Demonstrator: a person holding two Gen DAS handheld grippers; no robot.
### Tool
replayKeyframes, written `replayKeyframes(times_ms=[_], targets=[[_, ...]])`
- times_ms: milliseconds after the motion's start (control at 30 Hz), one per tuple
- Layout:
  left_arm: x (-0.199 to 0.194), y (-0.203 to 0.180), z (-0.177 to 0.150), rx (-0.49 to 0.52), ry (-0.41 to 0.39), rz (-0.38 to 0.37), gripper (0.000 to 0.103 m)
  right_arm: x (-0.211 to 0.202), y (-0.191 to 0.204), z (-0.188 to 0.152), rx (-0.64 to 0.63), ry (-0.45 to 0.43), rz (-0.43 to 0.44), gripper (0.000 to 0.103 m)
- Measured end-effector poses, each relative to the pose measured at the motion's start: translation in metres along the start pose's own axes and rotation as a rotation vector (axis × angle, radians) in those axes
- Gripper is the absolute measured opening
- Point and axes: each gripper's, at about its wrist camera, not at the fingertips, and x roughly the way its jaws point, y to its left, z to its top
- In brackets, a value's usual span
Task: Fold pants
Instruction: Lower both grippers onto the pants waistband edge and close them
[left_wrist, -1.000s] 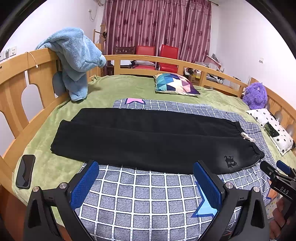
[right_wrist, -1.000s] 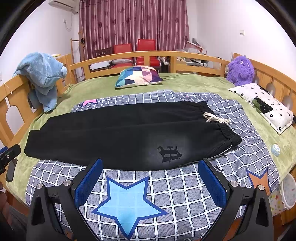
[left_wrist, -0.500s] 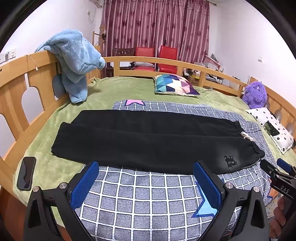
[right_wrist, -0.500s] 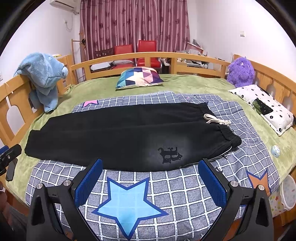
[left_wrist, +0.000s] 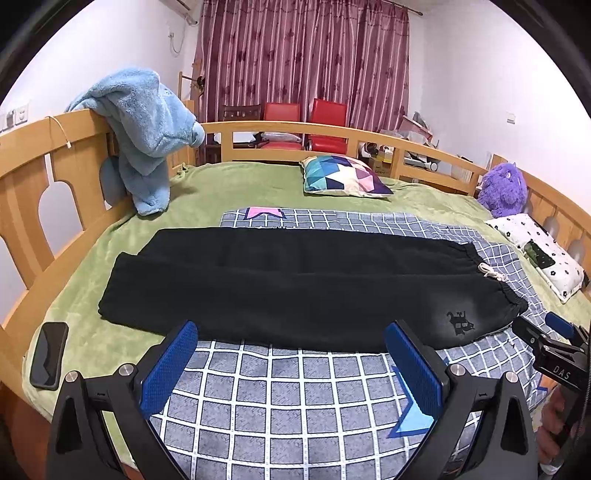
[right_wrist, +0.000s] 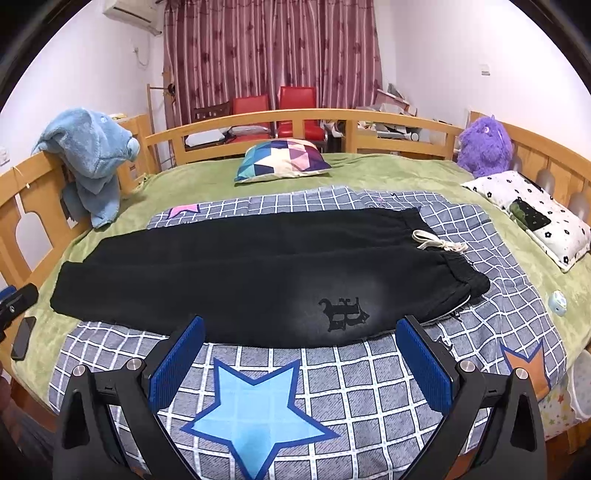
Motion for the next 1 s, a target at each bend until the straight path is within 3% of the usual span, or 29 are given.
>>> replayKeyframes(times_ms=[367, 500, 700, 833, 900, 1000], targets=[[0.05, 0.019, -0.016, -0.052, 0.036, -0.039, 0.102, 0.064, -0.012, -0.015, 0.009, 0.075, 0.037, 0.097], [0.08, 0.037, -0.025, -0.072, 0.027, -0.002, 0.096, 0.089, -0.026, -0.02, 0.068, 0.106, 0.046, 0.087], [0.136, 0.087, -0.038, -0.264, 0.138, -0.105, 0.087, 0.125, -0.058, -0.029, 0.202, 0.126, 0.072, 0.081], [0.164, 0.109, -0.05, -0.337, 0.189, -0.088, 0.08, 0.146, -0.079, -0.037, 0.284, 0.163, 0.086, 0.075], [0.173, 0.116, -0.057, -0.361, 0.211, -0.102, 0.077, 0.16, -0.088, -0.043, 0.313, 0.215, 0.098, 0.062], [0.182, 0.13, -0.066, -0.398, 0.243, -0.096, 0.067, 0.173, -0.099, -0.055, 0.335, 0.259, 0.096, 0.059]])
